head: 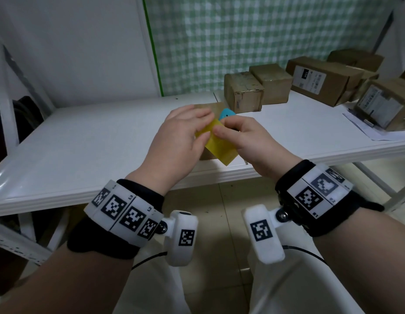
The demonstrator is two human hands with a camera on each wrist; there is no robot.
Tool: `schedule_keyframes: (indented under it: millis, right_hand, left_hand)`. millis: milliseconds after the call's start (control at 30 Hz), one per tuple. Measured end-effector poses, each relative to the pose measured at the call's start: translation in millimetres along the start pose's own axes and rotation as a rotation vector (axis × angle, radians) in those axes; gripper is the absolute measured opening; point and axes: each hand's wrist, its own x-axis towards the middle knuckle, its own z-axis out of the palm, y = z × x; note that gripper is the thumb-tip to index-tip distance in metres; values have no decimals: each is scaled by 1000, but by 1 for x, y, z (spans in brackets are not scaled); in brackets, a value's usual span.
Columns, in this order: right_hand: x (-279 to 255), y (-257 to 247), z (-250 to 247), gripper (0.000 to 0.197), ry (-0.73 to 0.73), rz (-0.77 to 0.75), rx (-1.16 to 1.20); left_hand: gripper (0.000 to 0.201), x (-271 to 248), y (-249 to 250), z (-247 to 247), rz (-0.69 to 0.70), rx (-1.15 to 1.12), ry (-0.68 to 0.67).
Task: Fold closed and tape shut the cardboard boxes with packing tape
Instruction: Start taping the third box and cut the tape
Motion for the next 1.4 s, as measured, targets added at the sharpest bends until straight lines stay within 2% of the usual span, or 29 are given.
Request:
schedule_keyframes:
  millis: [67,133,200,267,333,400,567,700,833,1000,1067,1133,1167,1267,1400]
  right_hand:
    - [-2,-2,1,22,0,19,53]
    - [-3,-5,0,23,14,51,152]
    - [-4,-8,0,17,24,93,235]
    - [-5,-11,1,24,31,126,276]
    - [-7,-14,4,31,21,136,247]
    - [-9,-18,7,29,19,141,190]
    - [-9,-22,6,13,75,181,127]
    - [-11,-27,6,11,81,170,139]
    - [-12,-29,6,21,124,193,171]
    - [-14,-35,10,14,129,215,187]
    - [-15,-35,11,25,116,228,191]
    - [-14,-32,11,50,110,232,207]
    - [-14,-31,11,51,106,235,220]
    - [-12,-27,10,17,132,256,240]
    - [-9,-23,10,18,153,258,235]
  left_hand:
    - [36,0,0,0,2,-26,25]
    - [44,1,-1,-2,-39,-143,1]
    - [60,3,-5,-7,-148,-321,-117]
    - [62,4,-7,-10,-209,-430,-201]
    - [52,6,-6,-9,-194,-403,-203]
    - [50,6,-3,-6,-170,-341,-170]
    - [60,4,0,-4,-143,-264,-86]
    - [65,5,3,-4,-121,-236,-62]
    - [66,4,7,-3,-98,-208,-53]
    - [65,3,8,0,-91,-181,-43]
    - [64,4,8,1,-91,-170,-46]
    - [65,4,7,-1,-91,-162,-57]
    - [66,5,7,-1,-92,-155,-66]
    - [68,6,6,-4,-92,-145,-81]
    - [69,6,7,-4,-94,-145,-82]
